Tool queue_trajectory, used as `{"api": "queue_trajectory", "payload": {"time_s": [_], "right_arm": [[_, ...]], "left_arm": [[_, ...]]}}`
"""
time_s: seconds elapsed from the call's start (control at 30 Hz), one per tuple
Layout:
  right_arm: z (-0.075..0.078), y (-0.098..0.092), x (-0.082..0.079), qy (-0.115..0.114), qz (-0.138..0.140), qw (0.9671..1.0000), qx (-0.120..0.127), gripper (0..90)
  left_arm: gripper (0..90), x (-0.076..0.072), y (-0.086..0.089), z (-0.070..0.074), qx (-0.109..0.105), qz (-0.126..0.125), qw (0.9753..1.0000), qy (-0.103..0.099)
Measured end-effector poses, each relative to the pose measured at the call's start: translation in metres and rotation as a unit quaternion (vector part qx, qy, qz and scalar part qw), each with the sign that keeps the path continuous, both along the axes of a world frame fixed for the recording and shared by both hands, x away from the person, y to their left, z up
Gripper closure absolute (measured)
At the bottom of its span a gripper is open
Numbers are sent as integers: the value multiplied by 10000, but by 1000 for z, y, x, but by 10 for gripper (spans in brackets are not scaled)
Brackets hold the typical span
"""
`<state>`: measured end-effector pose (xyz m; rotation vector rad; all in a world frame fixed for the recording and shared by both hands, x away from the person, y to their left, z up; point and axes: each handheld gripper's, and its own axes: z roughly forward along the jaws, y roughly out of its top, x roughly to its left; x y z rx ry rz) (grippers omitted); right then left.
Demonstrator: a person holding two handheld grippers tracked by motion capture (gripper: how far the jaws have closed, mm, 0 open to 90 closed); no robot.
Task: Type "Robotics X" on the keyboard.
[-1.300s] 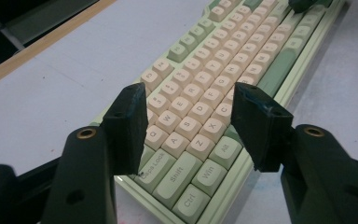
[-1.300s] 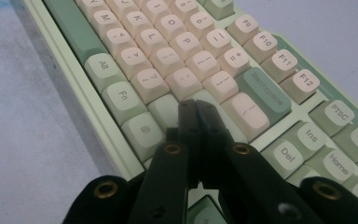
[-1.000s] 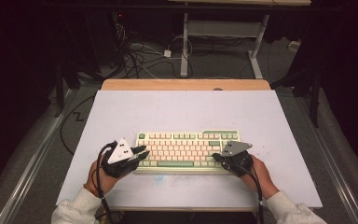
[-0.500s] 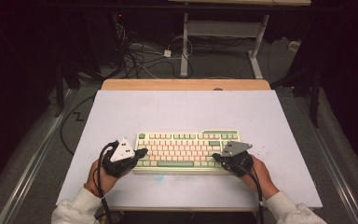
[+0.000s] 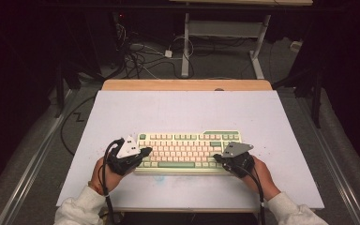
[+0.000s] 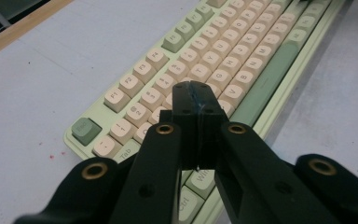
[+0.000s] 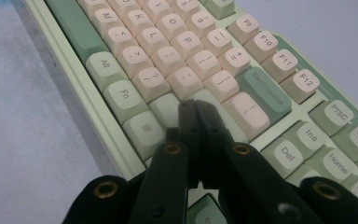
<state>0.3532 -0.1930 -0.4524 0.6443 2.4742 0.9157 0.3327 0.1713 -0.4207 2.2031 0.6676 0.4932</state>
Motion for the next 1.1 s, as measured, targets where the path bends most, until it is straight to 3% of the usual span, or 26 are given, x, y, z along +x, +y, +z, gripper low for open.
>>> {"api": "queue_trajectory", "payload": {"time_s": [0.23, 0.57, 1.1], "right_arm": [[0, 0, 0, -3, -15, 10000, 1, 900], [-1, 0, 0, -30, 10, 10000, 23, 900], [-1, 0, -2, -19, -44, 10000, 21, 900]], "left_arm": [[874, 9, -12, -8, 110, -116, 9997, 157], [873, 18, -27, -25, 458, -259, 9978, 413], [873, 20, -32, -31, 588, -302, 9969, 429]]}}
